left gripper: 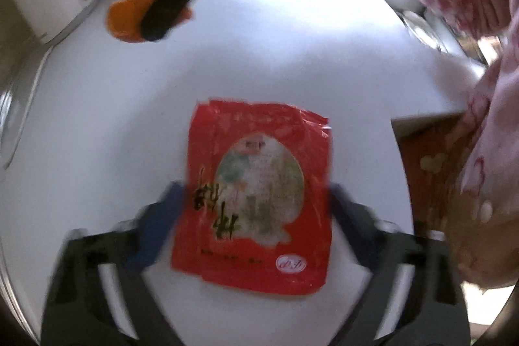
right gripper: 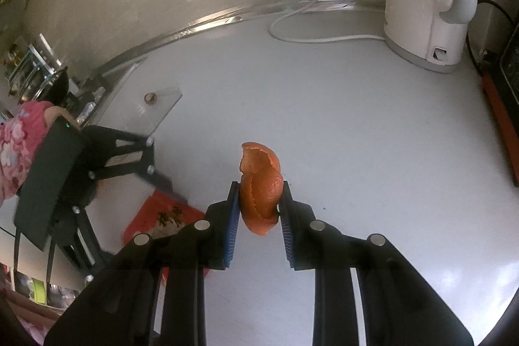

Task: Collect trash
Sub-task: 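Grasp the orange peel with the right tool while the left tool grasps the red snack bag, then carry the red bag and orange peel to the wastebasket and release both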

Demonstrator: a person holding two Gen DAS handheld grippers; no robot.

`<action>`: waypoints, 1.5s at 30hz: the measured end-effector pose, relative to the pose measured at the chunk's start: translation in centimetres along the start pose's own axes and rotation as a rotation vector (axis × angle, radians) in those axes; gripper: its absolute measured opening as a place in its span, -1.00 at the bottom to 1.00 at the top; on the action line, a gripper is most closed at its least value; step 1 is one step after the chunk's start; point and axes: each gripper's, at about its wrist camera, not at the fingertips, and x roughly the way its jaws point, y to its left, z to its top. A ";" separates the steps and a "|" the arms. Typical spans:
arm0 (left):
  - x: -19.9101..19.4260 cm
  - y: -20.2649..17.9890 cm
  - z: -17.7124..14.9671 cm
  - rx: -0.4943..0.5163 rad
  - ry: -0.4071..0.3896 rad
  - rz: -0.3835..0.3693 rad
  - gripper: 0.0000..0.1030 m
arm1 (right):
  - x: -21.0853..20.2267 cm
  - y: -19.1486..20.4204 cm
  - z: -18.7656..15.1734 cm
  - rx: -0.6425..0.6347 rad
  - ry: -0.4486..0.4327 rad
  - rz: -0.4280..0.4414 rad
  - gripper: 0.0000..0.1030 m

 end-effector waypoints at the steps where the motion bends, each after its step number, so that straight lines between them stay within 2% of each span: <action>1: -0.4 0.1 -0.1 -0.039 0.005 -0.001 -0.34 | -0.1 0.1 -0.1 -0.003 -0.001 -0.002 -0.53; 2: -0.7 0.4 -0.2 -0.077 0.014 -0.015 -0.59 | -0.1 0.1 -0.2 -0.004 0.001 -0.004 -0.53; 3: -0.9 0.6 -0.3 -0.121 0.019 -0.032 -0.69 | -0.1 0.1 -0.2 -0.005 0.003 -0.005 -0.53; 7: -1.7 0.4 -1.3 -0.197 -0.010 0.027 -0.75 | -0.2 0.4 -0.5 -0.007 0.009 -0.011 -0.53; 11: -3.3 0.0 -2.6 -0.345 -0.061 0.071 -0.79 | -1.0 1.4 -0.6 -0.024 0.007 -0.005 -0.53; 15: -5.9 -2.0 -4.6 -0.512 -0.135 0.159 -0.79 | -1.8 3.4 -0.9 -0.057 0.006 0.016 -0.53; 22: -11.1 -8.5 -9.8 -0.820 -0.241 0.323 -0.79 | -2.6 9.9 -2.5 -0.153 0.033 0.120 -0.53; 26: -13.4 -13.3 -11.7 -0.955 -0.289 0.414 -0.79 | -2.2 14.4 -3.8 -0.217 0.068 0.187 -0.53; 32: -14.2 -21.2 -15.2 -1.145 -0.304 0.545 -0.79 | -0.7 22.2 -6.9 -0.324 0.163 0.314 -0.53; 38: -13.1 -27.0 -19.6 -1.328 -0.267 0.603 -0.79 | 1.0 29.3 -11.2 -0.463 0.272 0.399 -0.53; 42: -11.8 -30.4 -23.0 -1.445 -0.259 0.596 -0.79 | 2.4 32.7 -14.1 -0.533 0.352 0.419 -0.53; 45: -10.1 -32.4 -24.7 -1.506 -0.249 0.583 -0.79 | 3.2 33.7 -15.9 -0.566 0.393 0.417 -0.53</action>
